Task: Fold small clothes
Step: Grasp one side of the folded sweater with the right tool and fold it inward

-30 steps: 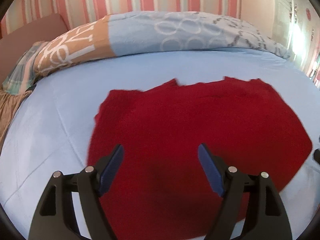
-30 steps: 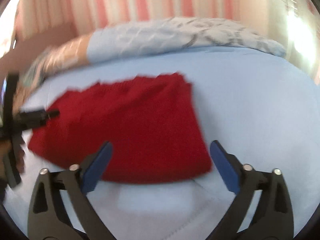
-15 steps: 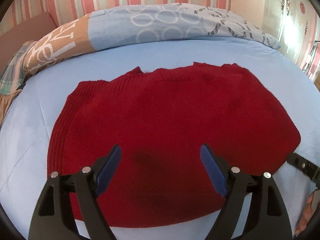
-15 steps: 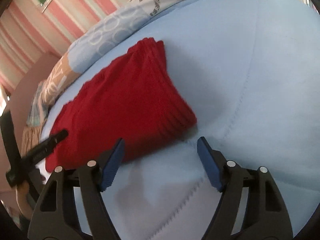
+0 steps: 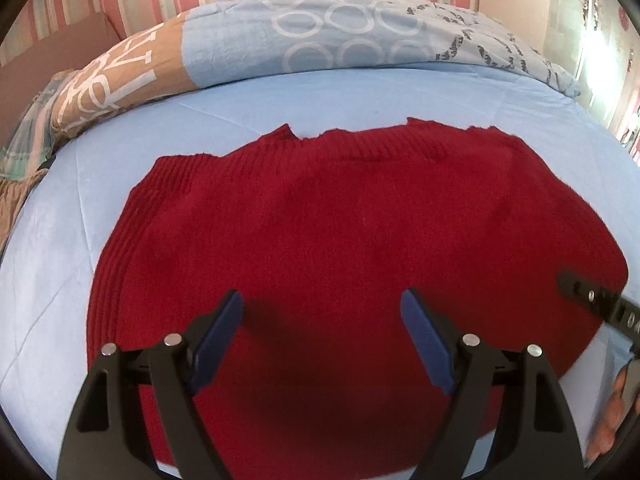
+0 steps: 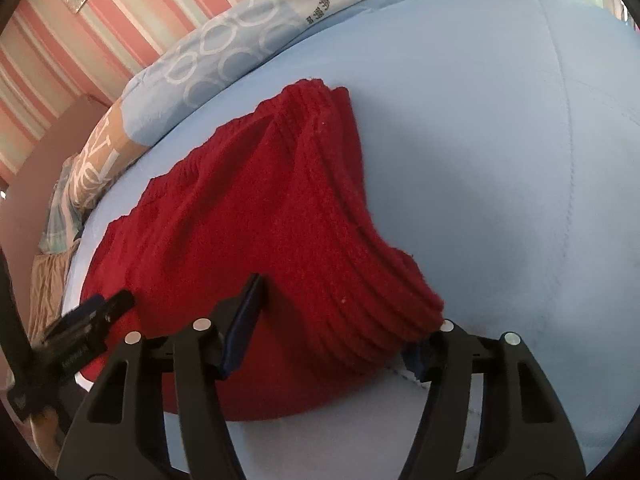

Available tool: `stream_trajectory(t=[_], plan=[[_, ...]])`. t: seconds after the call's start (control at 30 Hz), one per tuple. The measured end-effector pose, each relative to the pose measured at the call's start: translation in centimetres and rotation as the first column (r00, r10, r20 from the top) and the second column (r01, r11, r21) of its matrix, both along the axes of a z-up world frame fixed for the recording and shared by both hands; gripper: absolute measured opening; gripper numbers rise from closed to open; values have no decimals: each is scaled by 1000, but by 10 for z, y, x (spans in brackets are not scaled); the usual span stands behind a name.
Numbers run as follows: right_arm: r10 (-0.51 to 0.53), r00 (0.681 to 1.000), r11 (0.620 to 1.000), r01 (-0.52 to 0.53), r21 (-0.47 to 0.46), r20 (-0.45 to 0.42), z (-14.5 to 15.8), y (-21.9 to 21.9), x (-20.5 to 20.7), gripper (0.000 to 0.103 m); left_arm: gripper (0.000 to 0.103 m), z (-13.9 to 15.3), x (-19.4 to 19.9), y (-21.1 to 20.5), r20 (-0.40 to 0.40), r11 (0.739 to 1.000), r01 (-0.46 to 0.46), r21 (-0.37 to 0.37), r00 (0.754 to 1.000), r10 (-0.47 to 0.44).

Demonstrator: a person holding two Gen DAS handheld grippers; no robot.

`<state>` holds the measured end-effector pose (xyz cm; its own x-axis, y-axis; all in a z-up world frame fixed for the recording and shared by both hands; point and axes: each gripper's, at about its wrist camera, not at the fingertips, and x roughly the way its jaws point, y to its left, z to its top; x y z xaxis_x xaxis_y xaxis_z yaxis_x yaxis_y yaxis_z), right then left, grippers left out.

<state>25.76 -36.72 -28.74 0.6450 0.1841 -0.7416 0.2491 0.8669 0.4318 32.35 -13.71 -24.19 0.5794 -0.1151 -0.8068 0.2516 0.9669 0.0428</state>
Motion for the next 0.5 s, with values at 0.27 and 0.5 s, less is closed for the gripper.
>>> stream_trajectory(t=[0.27,0.5], plan=[[10,998,999,-7,-43,61,1,5,-7,32,83,-5,21,1,-36,999,-33,-20,999,32],[68,990,972,-39,-234,120,19,34,-12,19,85,-12,22,-1,-42,999,-43,-7,998,43]])
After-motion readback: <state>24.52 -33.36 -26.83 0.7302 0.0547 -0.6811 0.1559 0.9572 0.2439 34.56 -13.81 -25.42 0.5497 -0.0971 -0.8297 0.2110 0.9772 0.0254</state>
